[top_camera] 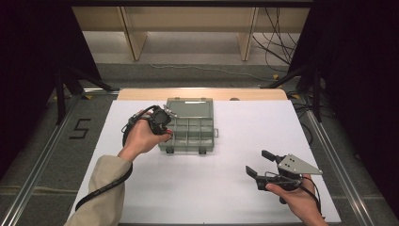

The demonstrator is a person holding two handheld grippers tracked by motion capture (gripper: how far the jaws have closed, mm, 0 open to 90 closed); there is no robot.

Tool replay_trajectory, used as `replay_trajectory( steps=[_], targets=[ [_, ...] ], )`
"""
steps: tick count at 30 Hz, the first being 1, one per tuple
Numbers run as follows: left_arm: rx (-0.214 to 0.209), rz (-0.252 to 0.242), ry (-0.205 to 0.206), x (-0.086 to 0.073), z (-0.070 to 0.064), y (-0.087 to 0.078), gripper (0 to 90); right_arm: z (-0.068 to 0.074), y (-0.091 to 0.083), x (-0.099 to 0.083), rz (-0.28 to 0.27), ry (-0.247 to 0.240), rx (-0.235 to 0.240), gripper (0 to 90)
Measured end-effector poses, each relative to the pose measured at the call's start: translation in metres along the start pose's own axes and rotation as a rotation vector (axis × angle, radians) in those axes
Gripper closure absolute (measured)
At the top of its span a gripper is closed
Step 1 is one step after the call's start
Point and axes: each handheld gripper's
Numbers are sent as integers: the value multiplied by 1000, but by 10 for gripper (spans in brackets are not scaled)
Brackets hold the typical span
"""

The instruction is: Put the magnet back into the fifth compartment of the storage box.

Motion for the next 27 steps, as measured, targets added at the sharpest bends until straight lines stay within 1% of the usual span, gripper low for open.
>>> replay_trajectory(
  steps=[2,3,5,8,10,11,12,16,18,19,20,21,22,24,25,27],
  targets=[
    [2,1,0,0,1,1,629,0,0,0,0,0,0,181],
    [5,3,1,0,2,2,629,0,1,0,-13,5,10,181],
    [11,7,5,-1,4,2,629,0,1,0,-13,5,11,181],
    [14,4,-4,-1,5,4,629,0,1,0,-13,5,11,181],
    [22,6,-1,-1,6,4,629,0,1,0,-13,5,11,181],
    [21,-21,-35,-1,5,7,629,0,1,0,-13,4,11,181],
    [24,-15,-29,-1,5,7,629,0,1,0,-13,4,11,181],
    [27,-13,-27,0,7,8,629,0,0,0,-7,9,13,181],
    [28,-14,-33,0,6,9,629,0,0,0,-7,11,12,180],
    [32,-14,-24,1,7,9,629,0,-1,0,2,8,1,180],
    [32,-14,-24,1,7,9,629,0,-1,0,3,9,1,181],
    [41,-13,-17,2,7,10,629,0,-1,0,2,8,1,180],
    [44,-15,-18,2,7,10,629,0,1,0,-13,7,10,180],
    [46,-13,-18,2,7,11,629,0,1,0,-13,7,10,180],
    [51,-8,-17,3,8,11,629,0,0,0,-2,2,-2,180],
    [49,-9,-18,3,8,12,629,0,0,0,-2,2,-2,180]
  ],
)
Point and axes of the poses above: each handheld gripper's, and its own axes: y roughly forward along the jaws, x roughly out of its top, z roughly to its left, and after that the axes turned 3 degrees about z, right-handed
